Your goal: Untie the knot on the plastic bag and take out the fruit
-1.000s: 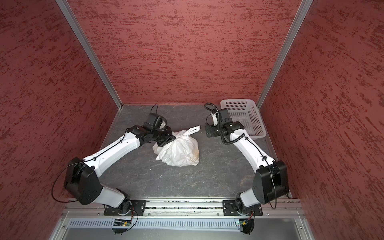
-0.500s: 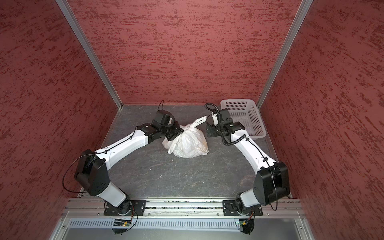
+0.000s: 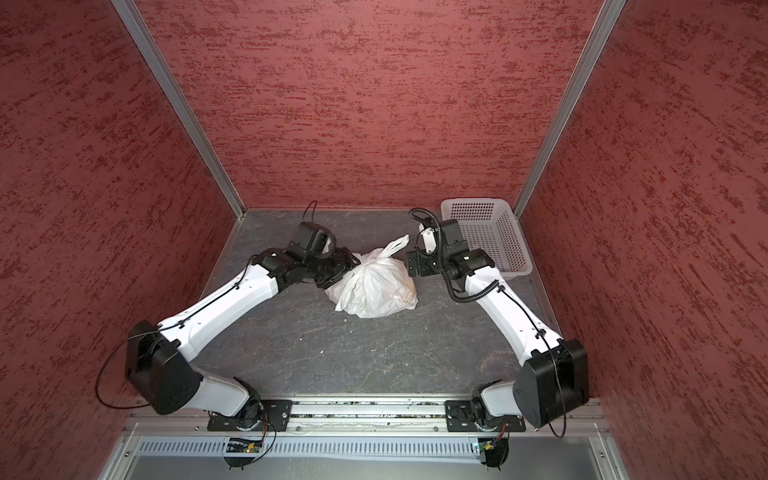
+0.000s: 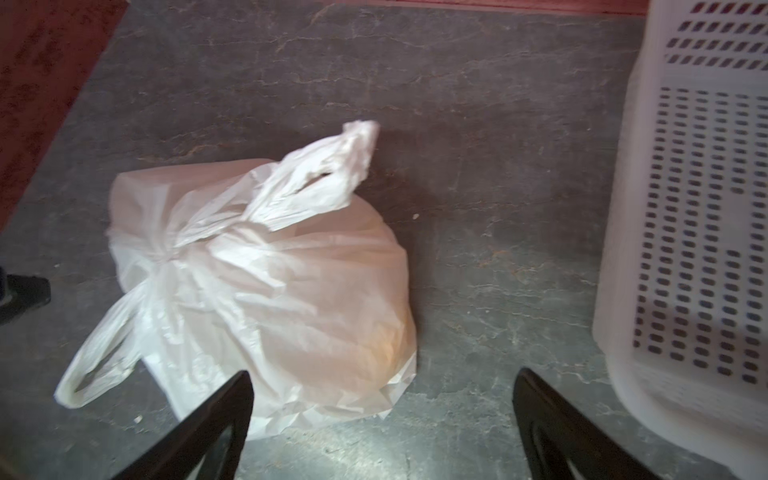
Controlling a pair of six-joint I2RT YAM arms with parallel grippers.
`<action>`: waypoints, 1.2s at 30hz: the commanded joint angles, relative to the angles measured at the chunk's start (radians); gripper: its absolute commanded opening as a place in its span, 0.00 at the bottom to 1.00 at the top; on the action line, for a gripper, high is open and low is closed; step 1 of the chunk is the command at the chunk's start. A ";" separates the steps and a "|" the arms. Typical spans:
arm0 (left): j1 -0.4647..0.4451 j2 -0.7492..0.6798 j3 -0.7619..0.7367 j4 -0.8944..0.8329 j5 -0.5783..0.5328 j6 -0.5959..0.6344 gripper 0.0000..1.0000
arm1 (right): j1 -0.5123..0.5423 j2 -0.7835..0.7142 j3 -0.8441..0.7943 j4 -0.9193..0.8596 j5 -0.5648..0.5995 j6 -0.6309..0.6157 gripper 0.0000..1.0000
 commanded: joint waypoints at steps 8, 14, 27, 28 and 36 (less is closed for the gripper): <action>0.129 0.008 0.025 -0.027 0.150 0.496 0.67 | 0.226 0.036 0.010 0.071 0.061 0.164 0.98; 0.117 0.019 -0.037 0.144 0.213 0.672 0.66 | 0.238 0.061 -0.001 0.115 0.104 0.244 0.98; 0.114 0.140 -0.077 0.224 0.213 0.778 0.53 | 0.277 0.059 -0.003 0.106 0.177 0.327 0.98; 0.112 0.145 -0.078 0.230 0.214 0.777 0.53 | 0.283 0.063 -0.003 0.103 0.181 0.330 0.98; 0.094 0.174 -0.107 0.294 0.178 0.755 0.29 | 0.321 0.134 0.026 0.108 0.242 0.339 0.98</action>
